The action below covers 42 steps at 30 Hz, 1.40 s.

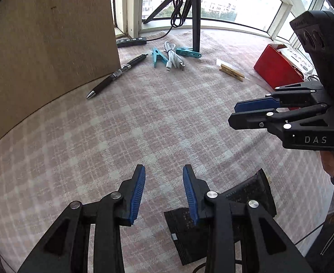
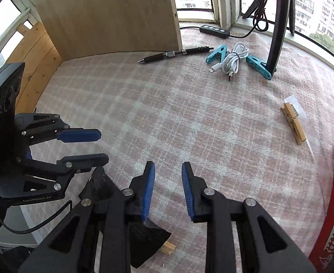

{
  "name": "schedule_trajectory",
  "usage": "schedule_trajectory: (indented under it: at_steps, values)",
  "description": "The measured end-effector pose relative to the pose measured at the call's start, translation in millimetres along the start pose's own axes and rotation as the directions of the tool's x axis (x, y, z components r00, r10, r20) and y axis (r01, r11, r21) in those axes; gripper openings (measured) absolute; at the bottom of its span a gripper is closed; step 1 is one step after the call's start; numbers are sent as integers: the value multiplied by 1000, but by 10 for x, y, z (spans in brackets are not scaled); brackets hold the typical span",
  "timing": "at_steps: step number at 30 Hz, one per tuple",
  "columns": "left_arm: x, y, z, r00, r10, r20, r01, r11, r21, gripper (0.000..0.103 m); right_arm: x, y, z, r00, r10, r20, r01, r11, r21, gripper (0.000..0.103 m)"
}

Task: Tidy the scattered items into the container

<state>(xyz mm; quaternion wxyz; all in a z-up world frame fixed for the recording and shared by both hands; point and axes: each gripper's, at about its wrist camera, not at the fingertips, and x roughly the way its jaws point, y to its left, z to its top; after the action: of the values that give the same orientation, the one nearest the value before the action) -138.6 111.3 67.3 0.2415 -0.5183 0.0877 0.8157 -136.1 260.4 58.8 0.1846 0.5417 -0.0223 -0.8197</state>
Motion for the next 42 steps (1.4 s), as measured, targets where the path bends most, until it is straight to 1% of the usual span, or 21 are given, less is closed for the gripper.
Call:
schedule_trajectory:
  at_steps: [2, 4, 6, 7, 10, 13, 16, 17, 18, 19, 20, 24, 25, 30, 32, 35, 42]
  values:
    - [-65, 267, 127, 998, 35, 51, -34, 999, -21, 34, -47, -110, 233, 996, -44, 79, 40, 998, 56, 34]
    - [55, 359, 289, 994, 75, 74, -74, 997, -15, 35, 3, -168, 460, 988, -89, 124, 79, 994, 81, 42]
    - [199, 455, 414, 993, 92, 80, -91, 996, -18, 39, 28, -279, 629, 983, -124, 135, 112, 989, 91, 44]
    - [255, 524, 462, 992, 93, 80, -91, 995, -27, 41, 48, -329, 711, 981, -139, 134, 127, 987, 97, 48]
    - [449, 648, 581, 994, 78, 71, -75, 996, -50, 48, 218, -413, 858, 978, -172, 115, 159, 981, 112, 49]
    - [543, 741, 643, 994, 75, 77, -72, 996, -50, 49, 319, -503, 910, 977, -183, 107, 168, 976, 142, 49]
    - [582, 814, 675, 995, 51, 84, -45, 996, -75, 49, 385, -541, 1014, 978, -156, 135, 134, 977, 163, 49]
    - [595, 832, 686, 995, 50, 90, -43, 996, -84, 47, 402, -539, 1051, 977, -153, 146, 129, 978, 162, 49]
    - [611, 851, 697, 994, 47, 95, -38, 995, -94, 45, 421, -521, 1094, 974, -162, 157, 139, 979, 152, 49]
    - [620, 875, 707, 995, 37, 97, -27, 994, -103, 44, 442, -505, 1138, 972, -167, 166, 144, 979, 141, 46]
    - [628, 894, 714, 995, 30, 97, -19, 994, -110, 42, 468, -494, 1188, 971, -169, 169, 148, 980, 131, 42]
    - [658, 946, 729, 995, 37, 95, -24, 992, -126, 34, 651, -481, 1394, 970, -198, 145, 184, 978, 100, 34]
    - [668, 952, 730, 995, 31, 94, -19, 992, -123, 34, 698, -471, 1439, 970, -201, 136, 190, 978, 90, 31]
    - [696, 987, 744, 995, 16, 97, -5, 993, -122, 34, 951, -435, 1597, 968, -235, 84, 233, 972, 42, 29]
    - [715, 1000, 758, 995, 14, 98, -2, 993, -120, 34, 1024, -446, 1618, 968, -245, 61, 243, 969, 40, 26]
    - [733, 1031, 762, 995, 9, 96, 3, 992, -124, 34, 1054, -434, 1604, 963, -265, 41, 264, 964, 21, 24]
    - [744, 1039, 713, 996, -2, 93, 13, 994, -111, 34, 905, -319, 1258, 975, -220, -15, 219, 975, -19, 24]
